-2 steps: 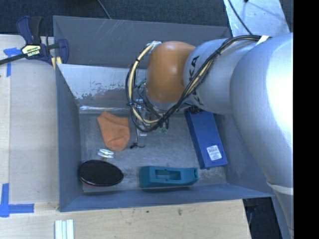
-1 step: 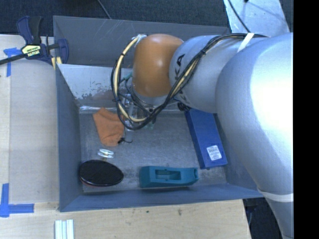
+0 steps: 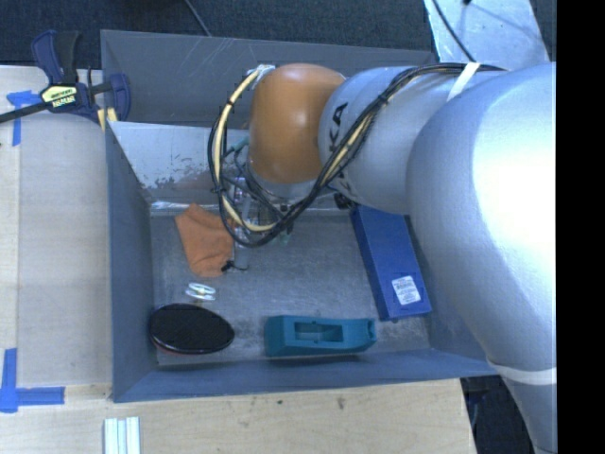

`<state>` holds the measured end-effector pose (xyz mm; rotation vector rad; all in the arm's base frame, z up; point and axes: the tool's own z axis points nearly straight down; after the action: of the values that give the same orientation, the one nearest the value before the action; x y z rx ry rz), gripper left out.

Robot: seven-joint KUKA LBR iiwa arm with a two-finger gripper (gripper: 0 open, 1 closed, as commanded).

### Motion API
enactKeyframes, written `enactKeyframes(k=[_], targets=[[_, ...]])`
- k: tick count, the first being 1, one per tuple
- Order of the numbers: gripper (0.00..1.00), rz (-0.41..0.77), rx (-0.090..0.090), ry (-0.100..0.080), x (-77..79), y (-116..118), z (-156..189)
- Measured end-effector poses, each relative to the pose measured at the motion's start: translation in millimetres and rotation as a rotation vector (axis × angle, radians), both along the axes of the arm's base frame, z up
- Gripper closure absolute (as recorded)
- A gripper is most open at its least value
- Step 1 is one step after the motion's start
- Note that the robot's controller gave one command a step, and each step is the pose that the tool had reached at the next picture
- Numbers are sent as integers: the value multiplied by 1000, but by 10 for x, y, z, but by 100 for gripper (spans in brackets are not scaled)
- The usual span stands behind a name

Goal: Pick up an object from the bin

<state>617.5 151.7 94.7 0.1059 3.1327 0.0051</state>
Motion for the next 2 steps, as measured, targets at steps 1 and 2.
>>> enactKeyframes(k=[1, 2], targets=[[100, 305, -3, 4, -268, 320, 23], [100, 305, -3, 4, -268, 320, 23]])
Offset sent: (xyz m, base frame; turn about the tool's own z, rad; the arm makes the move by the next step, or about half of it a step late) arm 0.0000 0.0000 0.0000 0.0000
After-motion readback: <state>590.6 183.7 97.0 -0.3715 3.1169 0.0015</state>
